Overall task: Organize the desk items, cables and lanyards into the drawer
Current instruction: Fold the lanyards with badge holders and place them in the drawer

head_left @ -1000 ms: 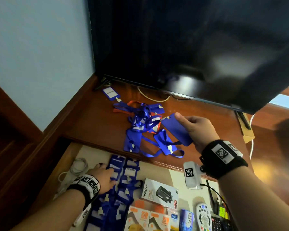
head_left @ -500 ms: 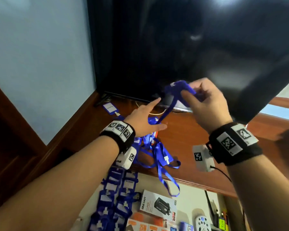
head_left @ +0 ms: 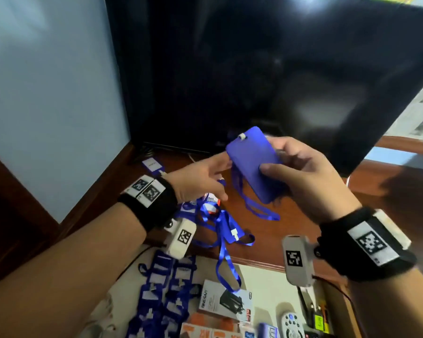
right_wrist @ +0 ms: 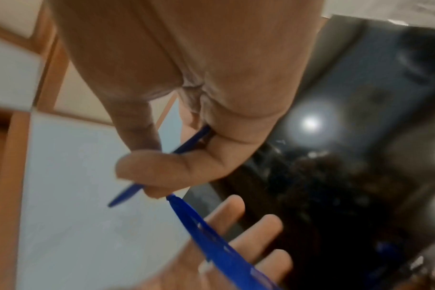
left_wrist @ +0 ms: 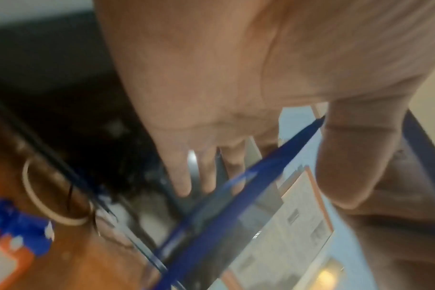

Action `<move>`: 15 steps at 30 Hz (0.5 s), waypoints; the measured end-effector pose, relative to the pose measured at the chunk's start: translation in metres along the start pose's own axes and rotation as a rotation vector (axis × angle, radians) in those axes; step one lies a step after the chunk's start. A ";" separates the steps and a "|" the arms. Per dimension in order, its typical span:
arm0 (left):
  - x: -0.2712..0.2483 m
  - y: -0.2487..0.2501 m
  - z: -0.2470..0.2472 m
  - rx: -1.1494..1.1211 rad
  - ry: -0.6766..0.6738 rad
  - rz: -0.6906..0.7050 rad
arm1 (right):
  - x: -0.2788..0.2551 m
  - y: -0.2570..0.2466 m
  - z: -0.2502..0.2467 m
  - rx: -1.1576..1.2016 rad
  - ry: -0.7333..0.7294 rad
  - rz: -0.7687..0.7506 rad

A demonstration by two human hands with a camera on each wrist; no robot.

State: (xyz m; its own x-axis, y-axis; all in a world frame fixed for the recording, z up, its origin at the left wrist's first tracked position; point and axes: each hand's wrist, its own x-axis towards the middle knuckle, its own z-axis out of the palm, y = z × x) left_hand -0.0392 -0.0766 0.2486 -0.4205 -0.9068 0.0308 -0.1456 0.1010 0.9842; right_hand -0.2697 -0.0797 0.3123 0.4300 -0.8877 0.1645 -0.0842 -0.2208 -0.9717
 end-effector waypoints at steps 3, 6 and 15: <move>-0.032 0.001 0.021 -0.156 -0.097 -0.022 | -0.005 0.009 0.000 0.158 0.156 -0.031; -0.065 0.005 0.027 -0.107 -0.013 -0.025 | -0.001 0.034 -0.016 -0.014 0.443 -0.013; -0.104 0.043 -0.012 0.618 0.499 -0.012 | -0.028 0.094 0.032 -0.435 0.055 0.122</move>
State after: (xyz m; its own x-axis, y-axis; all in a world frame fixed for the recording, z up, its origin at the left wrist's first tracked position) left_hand 0.0090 0.0174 0.2893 0.0140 -0.9708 0.2393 -0.6795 0.1664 0.7146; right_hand -0.2610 -0.0625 0.2108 0.3461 -0.9353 0.0735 -0.5059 -0.2521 -0.8249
